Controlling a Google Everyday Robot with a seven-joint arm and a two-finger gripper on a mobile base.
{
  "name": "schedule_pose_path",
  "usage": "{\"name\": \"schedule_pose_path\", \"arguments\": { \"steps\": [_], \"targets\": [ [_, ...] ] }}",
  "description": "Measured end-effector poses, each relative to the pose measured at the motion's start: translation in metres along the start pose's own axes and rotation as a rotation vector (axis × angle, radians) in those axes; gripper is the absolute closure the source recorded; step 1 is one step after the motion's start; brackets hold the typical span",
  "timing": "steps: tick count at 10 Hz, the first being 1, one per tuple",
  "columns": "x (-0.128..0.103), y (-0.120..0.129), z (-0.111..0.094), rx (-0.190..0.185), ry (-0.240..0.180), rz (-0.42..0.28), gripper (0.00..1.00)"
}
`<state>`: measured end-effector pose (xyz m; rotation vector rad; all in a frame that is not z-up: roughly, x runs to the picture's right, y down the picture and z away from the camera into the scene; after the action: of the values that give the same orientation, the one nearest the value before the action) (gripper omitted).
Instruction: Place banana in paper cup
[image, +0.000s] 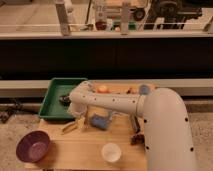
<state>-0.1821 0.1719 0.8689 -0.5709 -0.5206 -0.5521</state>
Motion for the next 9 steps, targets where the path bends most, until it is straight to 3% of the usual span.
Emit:
{"name": "schedule_pose_path", "arguments": {
  "steps": [2,6,9],
  "targets": [
    [-0.002,-0.001,0.003,-0.002,-0.003,-0.006,0.20],
    [-0.028,-0.010,-0.033,0.030,-0.021,-0.085,0.20],
    [-0.054,-0.012,-0.032,0.007,-0.045,-0.166,0.20]
  ]
}}
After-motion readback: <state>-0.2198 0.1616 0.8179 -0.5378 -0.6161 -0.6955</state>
